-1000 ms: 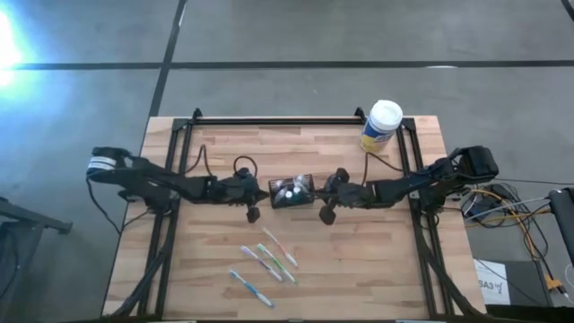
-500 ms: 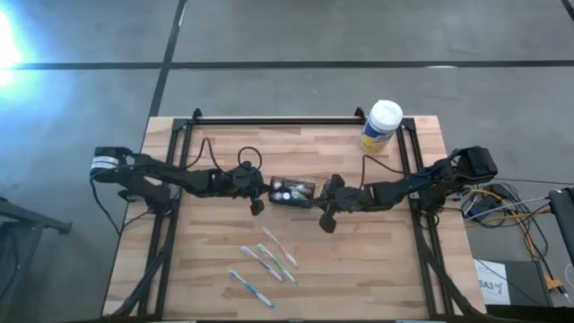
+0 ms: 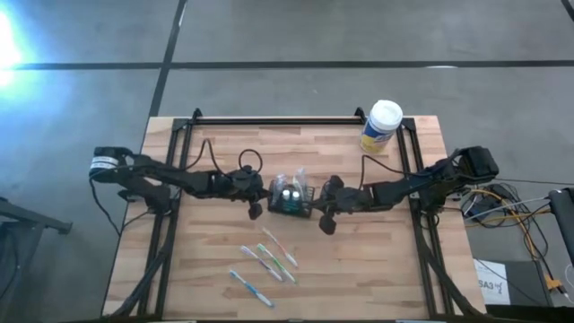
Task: Pick & Place toothbrushing station
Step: Adjust the black wire organizer
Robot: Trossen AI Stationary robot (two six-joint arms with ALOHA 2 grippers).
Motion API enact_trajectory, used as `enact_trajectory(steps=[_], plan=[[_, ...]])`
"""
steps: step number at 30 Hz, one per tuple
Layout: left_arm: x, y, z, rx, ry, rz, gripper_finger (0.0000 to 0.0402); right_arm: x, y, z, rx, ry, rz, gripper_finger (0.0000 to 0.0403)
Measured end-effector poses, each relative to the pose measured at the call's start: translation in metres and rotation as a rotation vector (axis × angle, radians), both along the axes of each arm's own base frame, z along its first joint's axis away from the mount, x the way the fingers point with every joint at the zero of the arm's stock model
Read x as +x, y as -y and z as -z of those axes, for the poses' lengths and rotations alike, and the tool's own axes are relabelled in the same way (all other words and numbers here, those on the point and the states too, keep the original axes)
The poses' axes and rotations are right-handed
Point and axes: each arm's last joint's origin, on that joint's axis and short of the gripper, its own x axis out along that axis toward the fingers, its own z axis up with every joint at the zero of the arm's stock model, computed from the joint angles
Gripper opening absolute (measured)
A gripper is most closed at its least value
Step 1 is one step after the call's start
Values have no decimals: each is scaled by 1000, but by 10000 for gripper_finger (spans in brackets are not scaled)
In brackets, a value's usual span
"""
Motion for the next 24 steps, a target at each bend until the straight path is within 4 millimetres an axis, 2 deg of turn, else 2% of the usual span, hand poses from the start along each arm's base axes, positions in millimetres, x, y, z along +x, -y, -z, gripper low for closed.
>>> enact_trajectory(steps=[9, 24], plan=[[0, 18, 1, -16, -10, 61, 0, -3, 1, 3, 23, -30, 41, 8], [0, 14, 0, 23, -31, 33, 2, -3, -2, 4, 38, -37, 18, 8]])
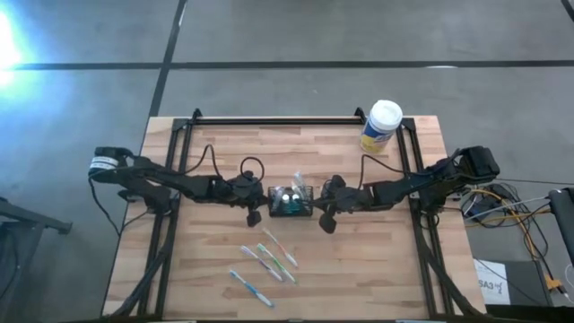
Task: Pick & Place toothbrushing station
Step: Adjust the black wire organizer
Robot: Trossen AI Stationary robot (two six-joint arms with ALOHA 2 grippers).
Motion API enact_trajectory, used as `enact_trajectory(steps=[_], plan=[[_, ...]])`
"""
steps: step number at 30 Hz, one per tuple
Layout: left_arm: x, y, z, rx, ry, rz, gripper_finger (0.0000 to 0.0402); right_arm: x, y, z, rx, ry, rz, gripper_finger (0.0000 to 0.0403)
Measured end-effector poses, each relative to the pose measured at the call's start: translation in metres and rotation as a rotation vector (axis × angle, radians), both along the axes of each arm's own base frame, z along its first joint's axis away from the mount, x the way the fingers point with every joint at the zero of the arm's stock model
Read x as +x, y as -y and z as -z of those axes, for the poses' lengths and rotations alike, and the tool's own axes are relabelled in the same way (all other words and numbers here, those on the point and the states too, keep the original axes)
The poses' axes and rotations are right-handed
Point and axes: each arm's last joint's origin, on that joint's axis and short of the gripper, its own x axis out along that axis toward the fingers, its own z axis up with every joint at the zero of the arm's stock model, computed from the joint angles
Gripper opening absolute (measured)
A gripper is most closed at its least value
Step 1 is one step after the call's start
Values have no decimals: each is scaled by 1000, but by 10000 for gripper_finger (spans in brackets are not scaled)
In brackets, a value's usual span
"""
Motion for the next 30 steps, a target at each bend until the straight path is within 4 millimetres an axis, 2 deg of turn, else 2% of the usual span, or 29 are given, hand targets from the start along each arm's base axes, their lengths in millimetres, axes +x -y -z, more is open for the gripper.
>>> enact_trajectory(steps=[11, 24, 30], plan=[[0, -2, -1, 19, -7, -17, 9, 0, -3, 1, 0, -7, -24, 8], [-5, -2, -9, 28, -2, 1, 121, -2, -3, 0, -8, -14, -33, 8], [-9, -1, -9, 2, -35, -2, 142, -2, -3, -1, 6, -14, -67, 9]])
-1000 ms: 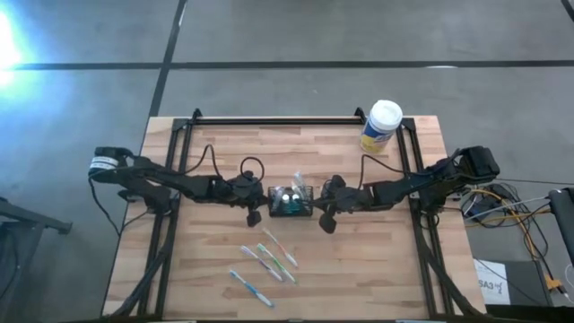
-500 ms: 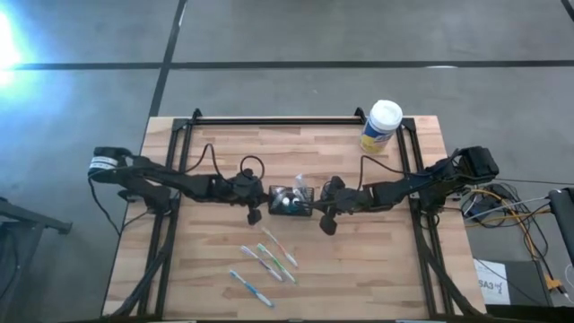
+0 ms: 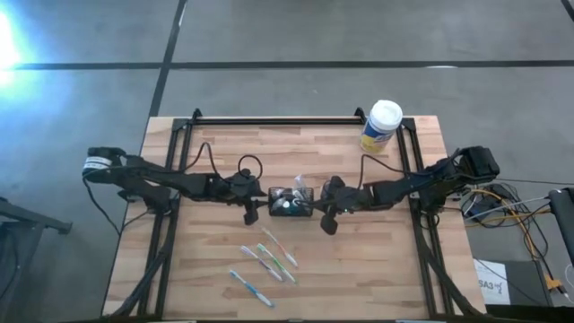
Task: Pick & Place toothbrushing station
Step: Adjust the black wire organizer
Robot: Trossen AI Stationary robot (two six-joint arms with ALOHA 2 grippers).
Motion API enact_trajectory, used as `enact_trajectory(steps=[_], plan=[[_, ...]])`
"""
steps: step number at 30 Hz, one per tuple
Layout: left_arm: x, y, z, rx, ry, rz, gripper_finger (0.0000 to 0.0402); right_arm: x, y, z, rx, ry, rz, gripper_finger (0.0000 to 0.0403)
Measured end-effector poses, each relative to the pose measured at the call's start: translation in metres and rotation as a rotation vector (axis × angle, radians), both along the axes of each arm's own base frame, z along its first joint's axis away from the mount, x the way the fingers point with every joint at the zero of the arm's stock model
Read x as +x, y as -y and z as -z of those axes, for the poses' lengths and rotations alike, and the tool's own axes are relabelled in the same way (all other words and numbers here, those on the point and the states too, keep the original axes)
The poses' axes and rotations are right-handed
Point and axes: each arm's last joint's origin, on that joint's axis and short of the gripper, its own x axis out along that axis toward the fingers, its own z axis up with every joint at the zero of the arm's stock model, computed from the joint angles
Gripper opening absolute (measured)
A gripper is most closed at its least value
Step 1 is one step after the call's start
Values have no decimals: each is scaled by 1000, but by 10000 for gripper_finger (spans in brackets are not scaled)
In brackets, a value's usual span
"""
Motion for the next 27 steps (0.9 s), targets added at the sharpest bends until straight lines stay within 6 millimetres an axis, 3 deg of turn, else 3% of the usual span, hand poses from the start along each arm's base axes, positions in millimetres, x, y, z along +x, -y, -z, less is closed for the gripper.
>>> enact_trajectory(steps=[12, 27], plan=[[-11, 0, -10, 7, -16, -1, 140, 0, 0, 0, -4, -2, -14, 9], [-35, -1, -42, 35, 62, 3, 140, -12, 1, -12, -80, -76, -91, 9]])
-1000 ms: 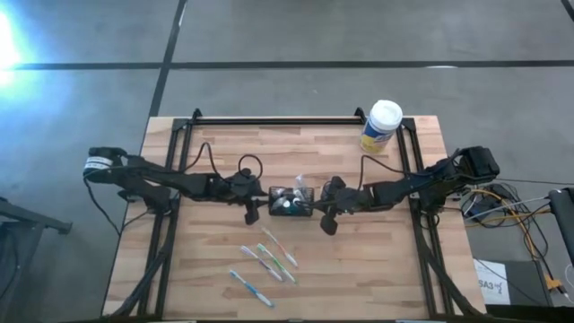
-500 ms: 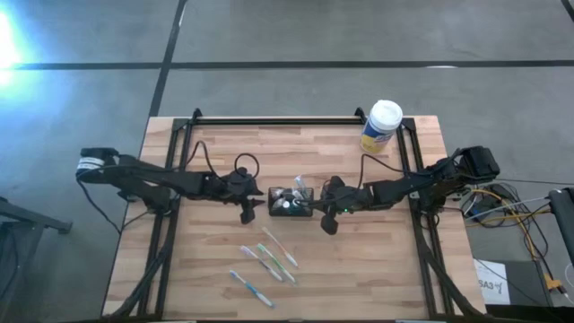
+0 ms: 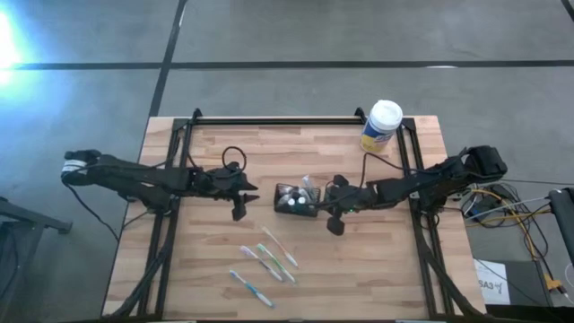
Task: Pick & Place toothbrushing station
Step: Adjust the black wire organizer, then put the orange toothbrush into the black wire organizer
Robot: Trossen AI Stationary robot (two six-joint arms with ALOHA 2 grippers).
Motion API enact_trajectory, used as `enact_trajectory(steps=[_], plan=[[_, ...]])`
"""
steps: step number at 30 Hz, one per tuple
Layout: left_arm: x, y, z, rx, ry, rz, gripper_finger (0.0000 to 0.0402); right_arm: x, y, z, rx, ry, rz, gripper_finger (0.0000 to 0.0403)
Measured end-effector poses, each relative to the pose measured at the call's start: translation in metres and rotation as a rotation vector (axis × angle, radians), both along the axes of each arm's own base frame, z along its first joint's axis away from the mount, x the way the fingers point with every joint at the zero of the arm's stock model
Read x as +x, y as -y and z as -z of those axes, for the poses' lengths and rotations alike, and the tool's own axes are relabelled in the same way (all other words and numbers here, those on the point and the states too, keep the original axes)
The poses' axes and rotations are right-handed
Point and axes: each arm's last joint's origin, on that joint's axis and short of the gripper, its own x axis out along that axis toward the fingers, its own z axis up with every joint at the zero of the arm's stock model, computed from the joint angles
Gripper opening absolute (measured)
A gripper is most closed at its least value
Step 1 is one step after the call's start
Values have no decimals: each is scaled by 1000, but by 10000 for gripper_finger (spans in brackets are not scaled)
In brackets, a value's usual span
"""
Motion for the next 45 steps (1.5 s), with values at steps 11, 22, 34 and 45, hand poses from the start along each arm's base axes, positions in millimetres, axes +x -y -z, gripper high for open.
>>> enact_trajectory(steps=[11, 22, 34, 45], plan=[[8, 0, 11, 0, -41, 5, 136, 1, 14, -6, 43, -126, -40, 9], [12, 0, 15, 10, -51, 17, 131, 1, 17, -18, -24, -304, 25, 9], [-24, 12, -16, 49, 14, 186, 66, -50, -5, -95, -19, -34, -100, 8], [-85, 17, -42, 182, 318, 212, 4, -144, -3, -98, -80, 687, -282, 8]])
